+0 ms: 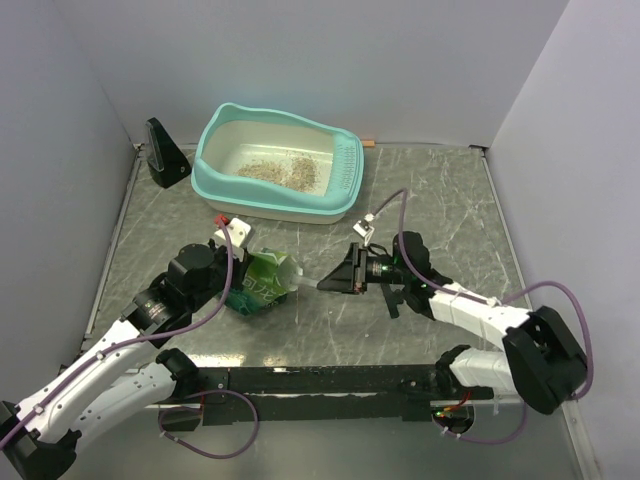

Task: Fill the litter box with clean litter

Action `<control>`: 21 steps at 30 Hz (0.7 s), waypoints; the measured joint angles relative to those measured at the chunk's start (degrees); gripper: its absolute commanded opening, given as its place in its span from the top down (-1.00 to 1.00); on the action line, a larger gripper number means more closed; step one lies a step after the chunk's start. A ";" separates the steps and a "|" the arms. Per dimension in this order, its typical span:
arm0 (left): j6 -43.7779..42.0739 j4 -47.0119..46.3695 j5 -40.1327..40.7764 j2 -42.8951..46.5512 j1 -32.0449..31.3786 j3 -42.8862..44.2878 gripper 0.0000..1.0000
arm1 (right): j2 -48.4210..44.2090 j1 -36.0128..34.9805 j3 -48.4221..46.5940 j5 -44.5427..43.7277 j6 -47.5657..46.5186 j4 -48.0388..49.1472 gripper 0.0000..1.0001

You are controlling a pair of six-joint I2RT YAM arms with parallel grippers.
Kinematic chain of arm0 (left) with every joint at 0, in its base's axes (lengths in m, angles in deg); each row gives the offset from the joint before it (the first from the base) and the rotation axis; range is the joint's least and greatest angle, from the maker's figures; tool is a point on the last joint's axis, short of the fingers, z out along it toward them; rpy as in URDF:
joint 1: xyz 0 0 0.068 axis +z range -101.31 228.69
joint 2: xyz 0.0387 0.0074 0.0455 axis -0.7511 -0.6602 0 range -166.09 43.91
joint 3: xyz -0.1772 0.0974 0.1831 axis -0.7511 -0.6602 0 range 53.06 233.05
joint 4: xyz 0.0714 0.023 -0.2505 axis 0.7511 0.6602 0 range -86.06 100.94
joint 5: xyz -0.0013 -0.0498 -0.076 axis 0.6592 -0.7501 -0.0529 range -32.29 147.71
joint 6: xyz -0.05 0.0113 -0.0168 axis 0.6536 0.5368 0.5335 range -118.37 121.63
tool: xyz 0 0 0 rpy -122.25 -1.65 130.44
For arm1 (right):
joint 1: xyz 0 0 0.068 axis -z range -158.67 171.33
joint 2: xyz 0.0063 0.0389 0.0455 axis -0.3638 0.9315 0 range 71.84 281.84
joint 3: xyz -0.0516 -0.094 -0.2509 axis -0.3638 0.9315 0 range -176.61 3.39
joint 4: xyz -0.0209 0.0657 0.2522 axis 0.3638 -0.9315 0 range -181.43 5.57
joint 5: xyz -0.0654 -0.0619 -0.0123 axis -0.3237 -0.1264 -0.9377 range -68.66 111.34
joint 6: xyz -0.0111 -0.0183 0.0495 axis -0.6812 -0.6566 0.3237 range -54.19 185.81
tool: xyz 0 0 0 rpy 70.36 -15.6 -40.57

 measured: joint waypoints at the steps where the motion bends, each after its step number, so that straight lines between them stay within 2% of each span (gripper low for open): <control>1: 0.00 -0.02 0.11 0.02 0.00 0.00 0.98 | -1.27 0.50 0.39 -0.07 -0.02 -0.76 1.00; 21: 0.00 -0.50 1.79 0.15 -0.66 0.00 0.98 | -19.17 5.22 6.25 -0.50 -0.66 -11.58 1.00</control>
